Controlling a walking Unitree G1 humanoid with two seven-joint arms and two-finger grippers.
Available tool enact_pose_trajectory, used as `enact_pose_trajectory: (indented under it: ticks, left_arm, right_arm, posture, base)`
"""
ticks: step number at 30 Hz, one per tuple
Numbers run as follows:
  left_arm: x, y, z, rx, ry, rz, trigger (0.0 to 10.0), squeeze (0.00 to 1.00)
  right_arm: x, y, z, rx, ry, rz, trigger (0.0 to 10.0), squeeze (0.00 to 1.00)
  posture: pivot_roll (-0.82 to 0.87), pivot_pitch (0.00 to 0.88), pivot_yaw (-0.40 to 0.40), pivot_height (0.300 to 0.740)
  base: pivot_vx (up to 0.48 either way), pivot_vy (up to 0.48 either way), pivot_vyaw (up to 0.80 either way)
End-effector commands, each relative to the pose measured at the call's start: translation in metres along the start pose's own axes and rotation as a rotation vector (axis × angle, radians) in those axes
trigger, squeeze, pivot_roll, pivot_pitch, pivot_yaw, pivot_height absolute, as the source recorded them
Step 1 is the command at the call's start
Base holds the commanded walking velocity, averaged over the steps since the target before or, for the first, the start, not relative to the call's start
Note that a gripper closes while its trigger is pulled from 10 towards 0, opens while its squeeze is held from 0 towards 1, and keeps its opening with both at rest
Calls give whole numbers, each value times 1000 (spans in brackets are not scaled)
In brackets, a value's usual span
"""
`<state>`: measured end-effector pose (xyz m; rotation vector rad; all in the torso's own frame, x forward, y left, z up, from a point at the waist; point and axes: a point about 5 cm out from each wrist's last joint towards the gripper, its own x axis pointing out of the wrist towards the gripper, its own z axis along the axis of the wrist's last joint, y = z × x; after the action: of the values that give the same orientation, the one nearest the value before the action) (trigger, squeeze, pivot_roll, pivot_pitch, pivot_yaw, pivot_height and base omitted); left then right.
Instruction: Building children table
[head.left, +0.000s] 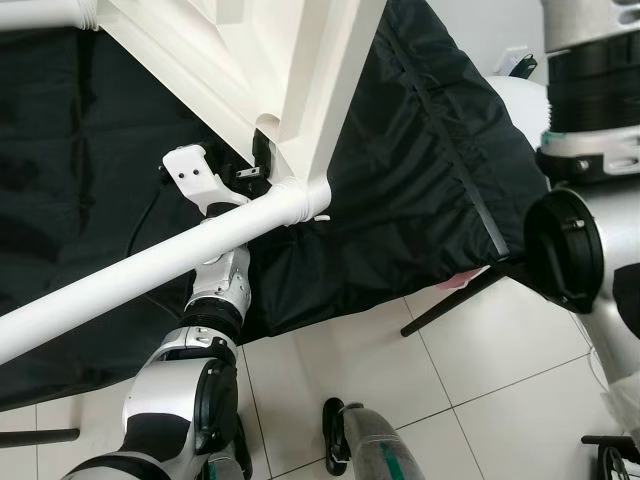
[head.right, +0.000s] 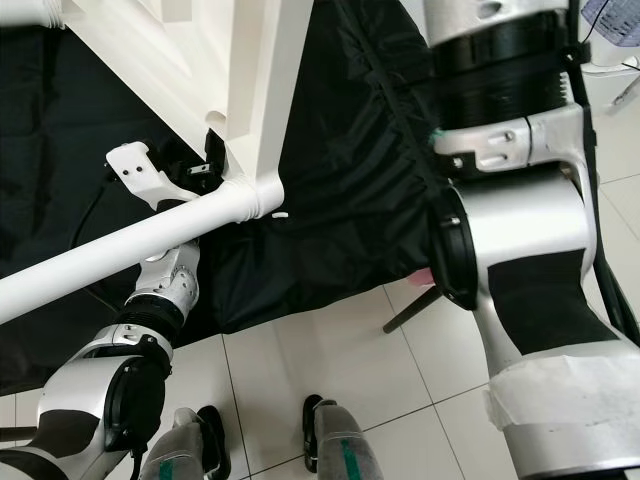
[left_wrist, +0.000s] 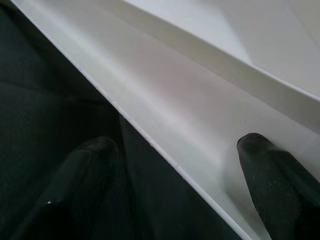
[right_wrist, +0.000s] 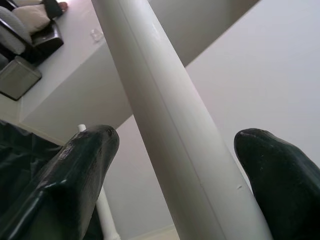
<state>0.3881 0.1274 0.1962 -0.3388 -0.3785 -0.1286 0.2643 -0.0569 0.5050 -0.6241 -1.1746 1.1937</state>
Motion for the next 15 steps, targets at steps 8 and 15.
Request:
enact_pose_trajectory:
  ticks: [8, 15]
  left_arm:
    - [4, -19, -19, 39, 172, -105, 10000, 0]
    - [8, -27, -17, 22, 164, -116, 10000, 0]
  right_arm:
    - [-9, 40, 3, 150, 29, 149, 10000, 0]
    - [-5, 26, 19, 43, -62, 18, 10000, 0]
  posture:
    - [-309, 210, -67, 740]
    - [-303, 207, -73, 740]
  base:
    - [0, 0, 0]
    - [0, 0, 0]
